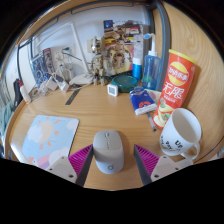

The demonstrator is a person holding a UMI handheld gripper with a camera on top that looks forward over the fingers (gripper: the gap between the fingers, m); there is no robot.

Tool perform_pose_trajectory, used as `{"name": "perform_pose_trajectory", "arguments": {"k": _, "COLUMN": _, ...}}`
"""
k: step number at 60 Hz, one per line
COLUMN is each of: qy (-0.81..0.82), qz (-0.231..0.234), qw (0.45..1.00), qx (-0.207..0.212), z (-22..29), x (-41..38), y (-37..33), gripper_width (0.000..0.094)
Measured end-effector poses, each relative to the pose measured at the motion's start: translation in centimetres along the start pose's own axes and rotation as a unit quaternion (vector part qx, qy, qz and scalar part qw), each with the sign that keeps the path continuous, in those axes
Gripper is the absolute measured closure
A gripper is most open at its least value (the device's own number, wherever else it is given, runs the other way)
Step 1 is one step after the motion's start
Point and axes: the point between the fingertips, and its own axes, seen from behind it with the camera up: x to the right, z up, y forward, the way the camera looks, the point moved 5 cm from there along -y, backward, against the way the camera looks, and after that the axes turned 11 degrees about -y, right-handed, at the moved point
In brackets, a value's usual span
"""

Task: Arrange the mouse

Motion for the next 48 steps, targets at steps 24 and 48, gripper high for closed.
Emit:
{"name": "perform_pose_trajectory", "arguments": {"k": 24, "qy": 0.052, "qz": -0.013, "qw": 0.999, "qx": 0.003, "z": 1.5, "x": 1.1, "y": 1.6, "gripper_width": 0.0427}}
{"name": "perform_pose_trajectory", "arguments": {"k": 48, "qy": 0.078, "qz": -0.072, "qw": 0.994, "qx": -0.035, "z": 1.4, "x": -0.3, "y": 1.3, "gripper_width": 0.0635}}
